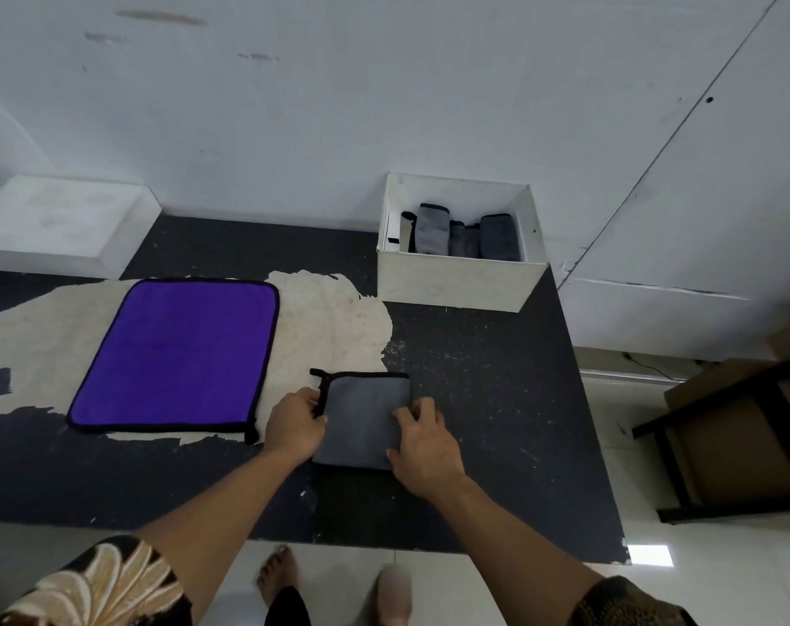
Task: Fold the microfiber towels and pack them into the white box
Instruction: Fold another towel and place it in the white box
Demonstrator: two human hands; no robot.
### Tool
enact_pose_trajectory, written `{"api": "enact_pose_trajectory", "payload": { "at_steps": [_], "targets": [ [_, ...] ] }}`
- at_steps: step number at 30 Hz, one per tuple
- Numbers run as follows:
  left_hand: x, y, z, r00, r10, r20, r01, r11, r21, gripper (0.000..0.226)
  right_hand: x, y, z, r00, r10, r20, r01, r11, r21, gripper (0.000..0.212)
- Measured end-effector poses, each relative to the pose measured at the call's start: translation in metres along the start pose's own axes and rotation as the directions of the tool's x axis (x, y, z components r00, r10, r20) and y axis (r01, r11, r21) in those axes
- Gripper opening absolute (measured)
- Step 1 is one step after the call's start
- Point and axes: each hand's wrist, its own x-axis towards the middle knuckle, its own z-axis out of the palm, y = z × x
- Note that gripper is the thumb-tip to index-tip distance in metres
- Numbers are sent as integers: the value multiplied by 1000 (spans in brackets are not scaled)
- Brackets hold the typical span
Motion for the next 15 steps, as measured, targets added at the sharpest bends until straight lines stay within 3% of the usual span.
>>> {"api": "enact_pose_trajectory", "payload": {
  "at_steps": [3, 6, 9, 15],
  "targets": [
    [-4, 3, 2, 999, 40, 15, -41, 996, 76, 48, -2, -8, 3, 982, -144, -123, 127, 982, -137, 47],
    [-7, 8, 6, 998, 6, 61, -15, 990, 142, 54, -4, -13, 12, 964, -264, -37, 253, 949, -189, 43],
    [-7, 14, 9, 995, -62, 79, 50, 988, 147, 58, -6, -15, 19, 970, -224, 97, 238, 955, -176, 46],
    [-4, 13, 11, 986, -131, 103, 116, 983, 145, 54, 14, -19, 10, 986, -126, 106, 138, 985, -108, 45]
  ]
}}
